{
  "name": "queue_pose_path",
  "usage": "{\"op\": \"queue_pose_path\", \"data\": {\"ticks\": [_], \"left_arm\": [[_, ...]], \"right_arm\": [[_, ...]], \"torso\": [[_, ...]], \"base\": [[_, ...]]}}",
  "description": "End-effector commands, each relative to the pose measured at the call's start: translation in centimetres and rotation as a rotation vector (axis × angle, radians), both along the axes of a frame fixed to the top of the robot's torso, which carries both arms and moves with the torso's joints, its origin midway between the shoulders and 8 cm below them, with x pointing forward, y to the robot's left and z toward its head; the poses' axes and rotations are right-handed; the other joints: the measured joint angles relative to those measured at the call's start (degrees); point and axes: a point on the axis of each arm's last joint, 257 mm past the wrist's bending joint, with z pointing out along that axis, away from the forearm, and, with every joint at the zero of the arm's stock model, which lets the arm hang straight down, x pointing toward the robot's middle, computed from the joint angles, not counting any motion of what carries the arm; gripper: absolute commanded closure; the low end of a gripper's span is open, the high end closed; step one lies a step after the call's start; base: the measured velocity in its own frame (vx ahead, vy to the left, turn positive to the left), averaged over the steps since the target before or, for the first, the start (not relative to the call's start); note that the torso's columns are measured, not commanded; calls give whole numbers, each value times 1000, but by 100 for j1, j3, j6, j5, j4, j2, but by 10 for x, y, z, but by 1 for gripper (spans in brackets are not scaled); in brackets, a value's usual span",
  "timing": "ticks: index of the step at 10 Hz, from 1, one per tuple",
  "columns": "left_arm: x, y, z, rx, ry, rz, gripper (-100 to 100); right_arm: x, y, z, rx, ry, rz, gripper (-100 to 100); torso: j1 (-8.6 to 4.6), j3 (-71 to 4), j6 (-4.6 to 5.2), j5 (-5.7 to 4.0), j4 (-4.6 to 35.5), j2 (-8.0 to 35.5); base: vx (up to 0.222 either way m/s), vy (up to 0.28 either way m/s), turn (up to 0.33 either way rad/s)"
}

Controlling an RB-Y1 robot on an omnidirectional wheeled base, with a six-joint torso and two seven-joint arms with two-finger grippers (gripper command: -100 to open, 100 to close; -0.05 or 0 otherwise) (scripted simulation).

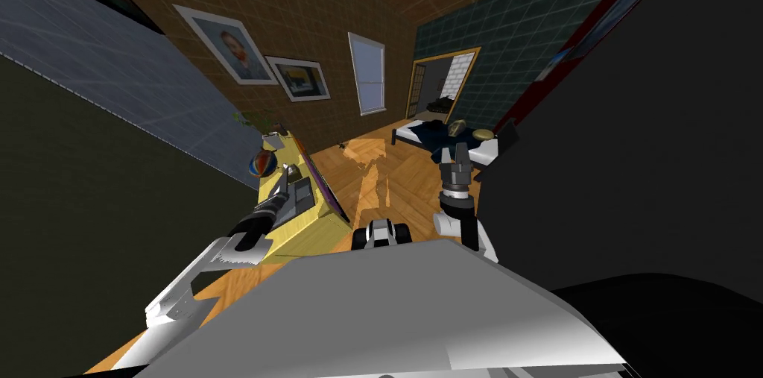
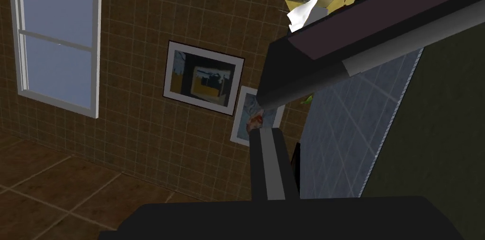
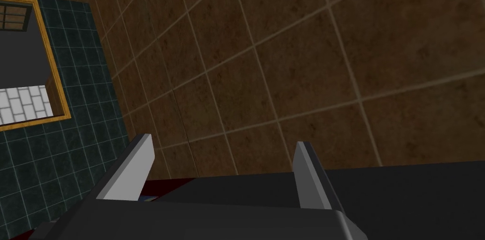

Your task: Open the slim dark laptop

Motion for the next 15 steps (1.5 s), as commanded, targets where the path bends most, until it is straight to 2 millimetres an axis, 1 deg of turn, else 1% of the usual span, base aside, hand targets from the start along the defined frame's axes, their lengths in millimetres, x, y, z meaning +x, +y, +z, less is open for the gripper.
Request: {"op": "queue_pose_path", "data": {"ticks": [1,6,7,8,9,10,12,13,14,15], "left_arm": [[-6,3,-8,63,44,-12,-100],[-21,10,-29,232,166,-56,-100],[-19,9,-27,208,149,-49,-100],[-47,22,-58,184,215,-40,-100],[-57,26,-71,158,234,-36,-100],[-61,29,-79,136,237,-43,-100],[-58,24,-79,133,222,-71,-100],[-91,38,-105,106,277,-44,-100],[-107,45,-120,65,294,-33,-100],[-110,46,-125,55,292,-39,-100]], "right_arm": [[0,0,0,0,0,0,0],[0,0,0,0,0,0,0],[0,0,0,0,0,0,0],[0,0,0,0,0,0,0],[0,0,0,0,0,0,0],[0,0,0,0,0,0,0],[0,0,0,0,0,0,0],[0,0,0,0,0,0,0],[0,0,0,0,0,0,0],[0,0,0,0,0,0,0]], "torso": [[19,12,0,4,6,17],[-9,-8,1,-3,-3,-14],[-7,-9,1,-2,-4,-16],[-1,-11,0,-1,-5,-20],[-14,-25,7,-2,-12,-45],[-12,-27,-1,-4,-12,-42],[5,9,0,1,5,13],[6,13,1,2,7,18],[-16,-9,6,-3,-3,-20],[-11,-20,1,-3,-10,-33]], "base": [[-7,-25,-52],[-39,-16,-47],[-16,-8,-9],[94,-51,-311],[126,-59,-214],[65,-35,6],[5,-11,15],[91,-64,-304],[118,-51,-245],[54,-16,0]]}}
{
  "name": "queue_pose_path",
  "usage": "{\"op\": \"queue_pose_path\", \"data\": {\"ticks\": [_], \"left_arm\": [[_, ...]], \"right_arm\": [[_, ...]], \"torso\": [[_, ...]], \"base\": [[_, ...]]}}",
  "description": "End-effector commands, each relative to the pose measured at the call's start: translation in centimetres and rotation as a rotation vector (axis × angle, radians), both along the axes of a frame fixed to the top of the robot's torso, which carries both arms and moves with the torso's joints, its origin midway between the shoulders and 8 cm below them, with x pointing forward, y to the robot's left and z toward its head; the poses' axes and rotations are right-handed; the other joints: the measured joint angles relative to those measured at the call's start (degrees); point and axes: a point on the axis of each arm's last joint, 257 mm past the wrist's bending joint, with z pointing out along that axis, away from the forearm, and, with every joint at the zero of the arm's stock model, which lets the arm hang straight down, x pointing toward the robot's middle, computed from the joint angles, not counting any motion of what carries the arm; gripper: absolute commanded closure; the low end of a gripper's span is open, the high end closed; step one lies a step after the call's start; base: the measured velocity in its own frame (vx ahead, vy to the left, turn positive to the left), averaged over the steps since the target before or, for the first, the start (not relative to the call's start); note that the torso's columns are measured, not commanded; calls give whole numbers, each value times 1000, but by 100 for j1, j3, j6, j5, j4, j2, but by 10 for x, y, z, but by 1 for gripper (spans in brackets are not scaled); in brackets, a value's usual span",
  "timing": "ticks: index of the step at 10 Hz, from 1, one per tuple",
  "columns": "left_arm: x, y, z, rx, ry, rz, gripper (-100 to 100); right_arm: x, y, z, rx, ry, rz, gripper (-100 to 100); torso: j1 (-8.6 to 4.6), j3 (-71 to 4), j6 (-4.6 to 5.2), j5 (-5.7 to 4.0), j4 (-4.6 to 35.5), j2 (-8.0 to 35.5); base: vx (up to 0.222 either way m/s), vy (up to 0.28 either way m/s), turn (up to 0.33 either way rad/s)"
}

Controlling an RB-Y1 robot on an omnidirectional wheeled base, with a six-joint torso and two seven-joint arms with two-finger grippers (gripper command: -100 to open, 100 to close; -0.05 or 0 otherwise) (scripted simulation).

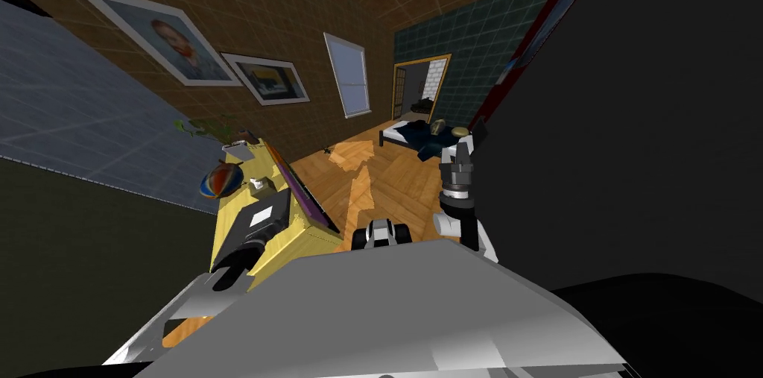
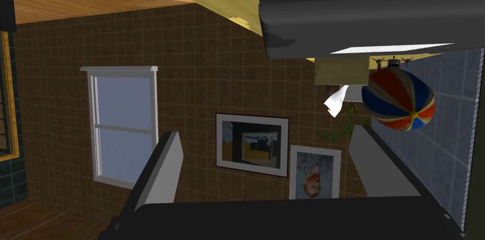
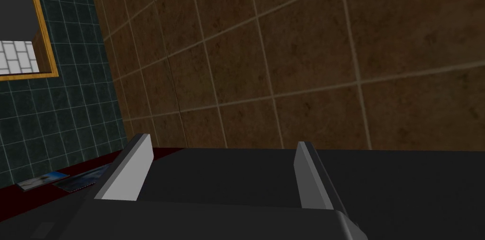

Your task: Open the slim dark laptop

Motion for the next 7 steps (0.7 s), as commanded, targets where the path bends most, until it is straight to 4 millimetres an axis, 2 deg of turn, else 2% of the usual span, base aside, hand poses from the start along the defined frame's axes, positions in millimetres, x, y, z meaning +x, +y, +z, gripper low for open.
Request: {"op": "queue_pose_path", "data": {"ticks": [1,2,3,4,5,7], "left_arm": [[-13,-2,-9,-34,-5,-21,-100],[-11,-4,-8,-36,-10,-28,-100],[-48,10,-28,-54,34,13,-100],[-61,14,-35,-75,44,29,-100],[-70,19,-42,-95,42,39,-100],[-64,12,-37,-102,13,4,-100]], "right_arm": [[0,0,0,0,0,0,0],[0,0,0,0,0,0,0],[0,0,0,0,0,0,0],[0,0,0,0,0,0,0],[0,0,0,0,0,0,0],[0,0,0,0,0,0,0]], "torso": [[14,11,-6,2,6,23],[17,25,-1,4,13,41],[15,28,1,4,14,43],[1,11,6,2,6,14],[-3,0,-3,-1,1,1],[11,21,-1,3,11,35]], "base": [[11,-3,54],[-6,4,5],[76,-26,-316],[110,-42,-227],[71,-30,1],[13,-11,22]]}}
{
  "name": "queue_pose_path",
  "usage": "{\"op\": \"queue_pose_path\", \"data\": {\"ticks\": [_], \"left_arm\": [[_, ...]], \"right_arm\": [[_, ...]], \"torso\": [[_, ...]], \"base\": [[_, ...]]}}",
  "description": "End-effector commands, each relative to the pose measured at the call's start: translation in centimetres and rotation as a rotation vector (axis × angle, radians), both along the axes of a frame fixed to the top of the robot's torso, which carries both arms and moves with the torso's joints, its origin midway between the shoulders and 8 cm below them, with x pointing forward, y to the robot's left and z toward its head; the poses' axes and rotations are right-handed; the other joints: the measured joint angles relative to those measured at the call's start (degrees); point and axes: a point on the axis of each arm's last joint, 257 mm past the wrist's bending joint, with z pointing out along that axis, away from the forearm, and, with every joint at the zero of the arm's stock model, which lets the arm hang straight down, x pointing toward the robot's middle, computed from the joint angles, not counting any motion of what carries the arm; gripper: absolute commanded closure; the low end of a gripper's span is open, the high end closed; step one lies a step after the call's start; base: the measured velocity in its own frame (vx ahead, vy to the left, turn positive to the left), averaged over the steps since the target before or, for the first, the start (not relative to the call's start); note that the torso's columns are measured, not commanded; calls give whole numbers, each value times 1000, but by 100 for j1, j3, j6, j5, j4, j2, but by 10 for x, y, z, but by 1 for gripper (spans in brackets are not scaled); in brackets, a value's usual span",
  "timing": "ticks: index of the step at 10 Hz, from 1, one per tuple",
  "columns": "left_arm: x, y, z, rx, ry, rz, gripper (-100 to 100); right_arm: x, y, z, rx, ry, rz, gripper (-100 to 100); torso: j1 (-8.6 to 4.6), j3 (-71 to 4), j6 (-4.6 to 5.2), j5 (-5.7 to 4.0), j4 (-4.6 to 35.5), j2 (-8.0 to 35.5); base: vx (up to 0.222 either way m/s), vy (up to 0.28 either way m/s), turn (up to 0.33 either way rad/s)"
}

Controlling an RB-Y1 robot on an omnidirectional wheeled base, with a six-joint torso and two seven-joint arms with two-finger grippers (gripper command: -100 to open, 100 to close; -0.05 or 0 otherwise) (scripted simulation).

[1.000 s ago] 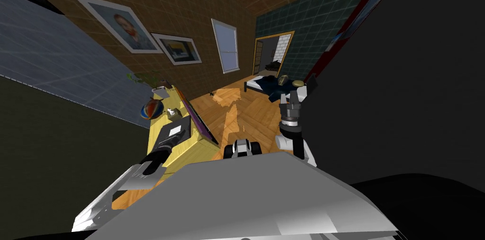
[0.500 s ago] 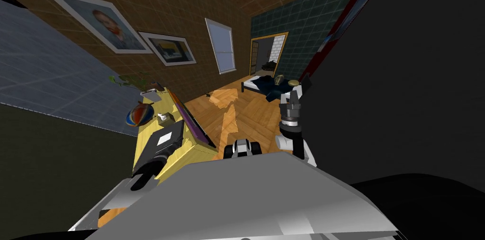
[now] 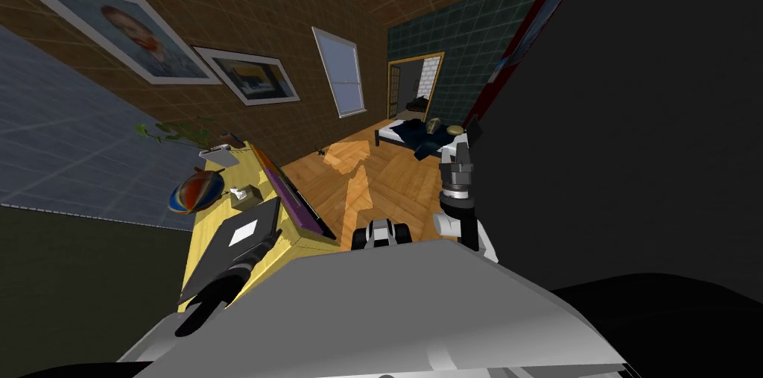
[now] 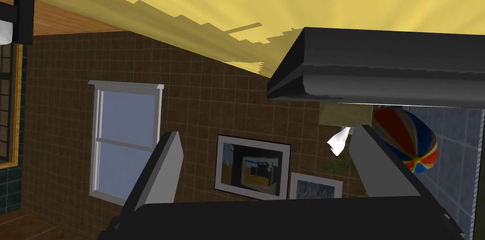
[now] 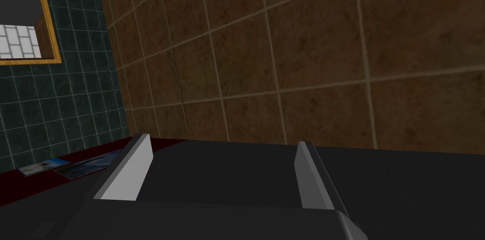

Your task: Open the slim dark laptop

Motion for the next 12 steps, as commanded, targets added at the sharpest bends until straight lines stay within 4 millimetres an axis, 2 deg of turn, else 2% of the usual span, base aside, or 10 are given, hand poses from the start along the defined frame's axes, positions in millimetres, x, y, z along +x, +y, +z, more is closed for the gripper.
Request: {"op": "queue_pose_path", "data": {"ticks": [1,2,3,5,6,7,8,10,11,12], "left_arm": [[-37,10,-12,-19,19,29,-100],[-55,16,-19,-43,23,53,-100],[-61,19,-21,-53,15,58,-100],[-54,13,-15,-57,-16,28,-100],[-96,26,-24,-57,18,83,-100],[-117,34,-29,-72,25,117,-100],[-123,36,-29,-79,10,122,-100],[-115,31,-22,-82,-25,91,-100],[-157,43,-24,-69,2,149,-100],[-175,48,-24,-78,0,178,-100]], "right_arm": [[0,0,0,0,0,0,0],[0,0,0,0,0,0,0],[0,0,0,0,0,0,0],[0,0,0,0,0,0,0],[0,0,0,0,0,0,0],[0,0,0,0,0,0,0],[0,0,0,0,0,0,0],[0,0,0,0,0,0,0],[0,0,0,0,0,0,0],[0,0,0,0,0,0,0]], "torso": [[3,6,1,1,3,8],[-11,-10,8,-1,-4,-21],[-3,-15,-3,19,-15,-33],[18,5,-4,24,-5,2],[13,9,2,18,0,7],[30,-5,21,31,-9,-40],[67,-12,17,61,-18,-56],[55,8,-5,51,-8,-7],[38,16,-1,43,-3,4],[32,1,14,37,-7,-29]], "base": [[89,-46,-391],[109,-36,-185],[64,-19,35],[13,-3,23],[93,-43,-308],[100,-46,-217],[58,-14,-23],[18,5,23],[94,-49,-333],[126,-45,-224]]}}
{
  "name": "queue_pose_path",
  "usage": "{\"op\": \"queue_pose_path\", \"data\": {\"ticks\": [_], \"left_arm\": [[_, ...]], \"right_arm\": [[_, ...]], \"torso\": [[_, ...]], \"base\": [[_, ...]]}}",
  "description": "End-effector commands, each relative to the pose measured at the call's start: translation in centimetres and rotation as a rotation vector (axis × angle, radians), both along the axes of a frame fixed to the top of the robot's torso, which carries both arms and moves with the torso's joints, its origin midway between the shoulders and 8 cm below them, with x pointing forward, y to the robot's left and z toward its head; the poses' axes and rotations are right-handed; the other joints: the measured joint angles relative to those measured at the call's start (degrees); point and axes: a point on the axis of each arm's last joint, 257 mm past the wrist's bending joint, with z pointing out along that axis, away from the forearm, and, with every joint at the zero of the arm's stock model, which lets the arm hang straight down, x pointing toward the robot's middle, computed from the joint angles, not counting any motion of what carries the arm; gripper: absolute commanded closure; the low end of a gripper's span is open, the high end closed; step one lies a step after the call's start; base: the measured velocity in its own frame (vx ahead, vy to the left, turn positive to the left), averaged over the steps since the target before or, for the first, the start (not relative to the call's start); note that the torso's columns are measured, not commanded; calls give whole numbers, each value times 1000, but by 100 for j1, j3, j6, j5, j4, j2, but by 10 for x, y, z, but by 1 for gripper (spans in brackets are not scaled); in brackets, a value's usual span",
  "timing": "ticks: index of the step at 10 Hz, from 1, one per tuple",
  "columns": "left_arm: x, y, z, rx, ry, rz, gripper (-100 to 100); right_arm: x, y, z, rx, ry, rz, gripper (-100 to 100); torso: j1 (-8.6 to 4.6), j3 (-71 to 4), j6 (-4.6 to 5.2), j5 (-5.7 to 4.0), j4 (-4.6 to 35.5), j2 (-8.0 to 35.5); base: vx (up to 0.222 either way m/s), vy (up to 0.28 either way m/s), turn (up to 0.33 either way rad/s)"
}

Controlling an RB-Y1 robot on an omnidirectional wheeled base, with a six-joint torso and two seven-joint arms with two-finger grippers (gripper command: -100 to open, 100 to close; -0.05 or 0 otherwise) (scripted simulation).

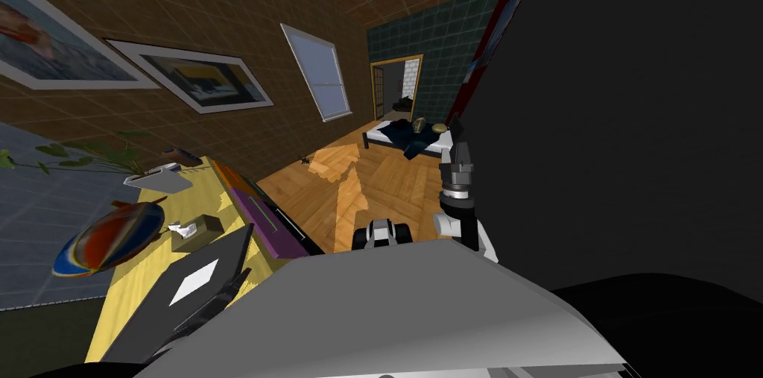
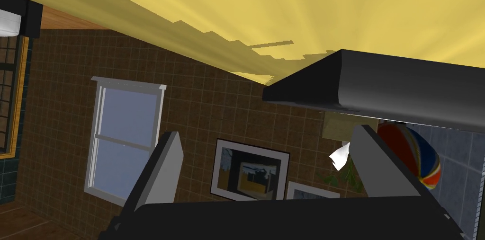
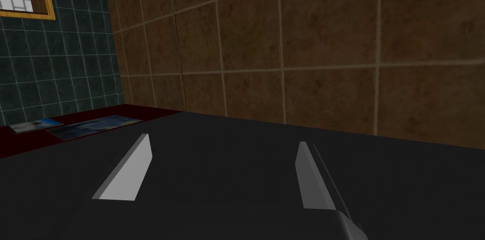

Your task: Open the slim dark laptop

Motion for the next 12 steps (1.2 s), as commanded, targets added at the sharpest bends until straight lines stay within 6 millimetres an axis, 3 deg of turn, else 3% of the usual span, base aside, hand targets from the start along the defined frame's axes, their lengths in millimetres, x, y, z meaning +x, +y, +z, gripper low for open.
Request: {"op": "queue_pose_path", "data": {"ticks": [1,3,4,5,8,9,10,12], "left_arm": [[-40,7,-2,-9,-7,58,-100],[-43,6,3,-3,-31,42,-100],[-85,17,6,20,-4,100,-100],[-107,23,9,22,2,131,-100],[-115,26,15,31,-26,136,-100],[-110,24,20,34,-50,118,-100],[-158,35,29,72,-12,184,-100],[-164,37,40,75,-48,205,-100]], "right_arm": [[0,0,0,0,0,0,0],[0,0,0,0,0,0,0],[0,0,0,0,0,0,0],[0,0,0,0,0,0,0],[0,0,0,0,0,0,0],[0,0,0,0,0,0,0],[0,0,0,0,0,0,0],[0,0,0,0,0,0,0]], "torso": [[-4,-15,-9,-6,-4,-11],[6,11,-26,-12,5,37],[-1,16,-24,-17,10,48],[-9,2,-7,-15,4,13],[-27,-1,-13,-34,7,29],[-34,4,-13,-37,10,35],[-39,1,-13,-38,9,31],[-41,-31,-14,-40,-7,-17]], "base": [[71,-11,15],[11,0,17],[83,-41,-347],[116,-31,-184],[29,8,16],[-9,7,-3],[95,-21,-317],[110,-13,-105]]}}
